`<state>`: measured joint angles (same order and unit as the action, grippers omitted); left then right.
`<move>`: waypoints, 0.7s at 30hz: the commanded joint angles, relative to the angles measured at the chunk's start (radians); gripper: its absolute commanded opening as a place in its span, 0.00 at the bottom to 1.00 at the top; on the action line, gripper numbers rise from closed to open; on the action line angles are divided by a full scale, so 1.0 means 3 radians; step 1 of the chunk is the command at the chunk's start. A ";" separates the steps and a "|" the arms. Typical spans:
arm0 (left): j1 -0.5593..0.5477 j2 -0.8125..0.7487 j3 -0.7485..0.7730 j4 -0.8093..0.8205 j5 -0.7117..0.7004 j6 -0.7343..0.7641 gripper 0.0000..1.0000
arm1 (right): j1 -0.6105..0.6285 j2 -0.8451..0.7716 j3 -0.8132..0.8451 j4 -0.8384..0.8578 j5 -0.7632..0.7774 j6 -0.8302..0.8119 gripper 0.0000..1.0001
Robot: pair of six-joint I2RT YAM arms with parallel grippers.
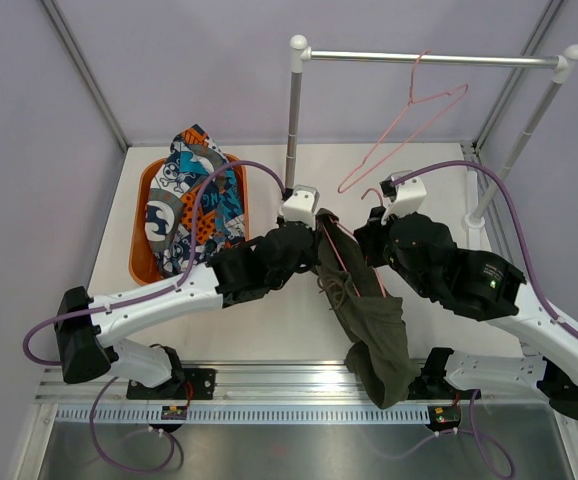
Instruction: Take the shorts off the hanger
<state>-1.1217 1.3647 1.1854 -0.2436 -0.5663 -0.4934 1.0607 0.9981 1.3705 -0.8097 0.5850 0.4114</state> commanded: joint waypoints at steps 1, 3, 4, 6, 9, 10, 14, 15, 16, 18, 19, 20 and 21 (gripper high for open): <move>0.0047 0.0037 0.0170 0.0111 -0.0316 0.0039 0.00 | 0.0033 -0.0009 0.0177 0.0076 0.0044 -0.0006 0.00; 0.0088 0.0043 0.0195 0.0116 -0.0357 0.0070 0.00 | 0.0033 -0.0003 0.0192 0.0056 0.0039 0.0004 0.00; 0.0108 0.0053 0.0206 0.0106 -0.0362 0.0075 0.00 | 0.0033 0.0002 0.0197 0.0050 0.0039 -0.0006 0.00; 0.0165 0.0053 0.0221 0.0111 -0.0377 0.0095 0.00 | 0.0033 -0.0003 0.0218 0.0015 0.0054 0.0004 0.00; 0.0252 0.0058 0.0257 0.0132 -0.0362 0.0111 0.00 | 0.0039 -0.0019 0.0228 -0.0006 0.0054 0.0004 0.00; 0.0277 0.0063 0.0277 0.0147 -0.0357 0.0116 0.00 | 0.0033 -0.0024 0.0233 -0.0011 0.0049 0.0009 0.00; 0.0425 0.0129 0.0379 0.0152 -0.0286 0.0136 0.00 | 0.0033 -0.0029 0.0248 -0.0021 0.0039 0.0009 0.00; 0.0441 0.0150 0.0410 0.0152 -0.0285 0.0147 0.00 | 0.0038 -0.0029 0.0243 -0.0031 0.0034 0.0009 0.00; 0.0456 0.0170 0.0435 0.0152 -0.0280 0.0152 0.00 | 0.0033 -0.0024 0.0248 -0.0032 0.0029 0.0009 0.00; 0.0502 0.0242 0.0533 0.0147 -0.0265 0.0177 0.00 | 0.0033 -0.0029 0.0259 -0.0032 0.0024 0.0014 0.00; 0.0523 0.0267 0.0563 0.0132 -0.0265 0.0177 0.00 | 0.0038 -0.0039 0.0259 -0.0037 0.0024 0.0014 0.00; 0.0563 0.0298 0.0599 0.0122 -0.0250 0.0182 0.00 | 0.0033 -0.0044 0.0259 -0.0037 0.0029 0.0014 0.00; 0.0584 0.0339 0.0655 0.0122 -0.0229 0.0187 0.00 | 0.0038 -0.0055 0.0259 -0.0047 0.0034 0.0009 0.00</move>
<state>-0.9867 1.4441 1.3125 -0.2543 -0.5789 -0.4625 1.0603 1.0054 1.4036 -0.8101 0.5880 0.4114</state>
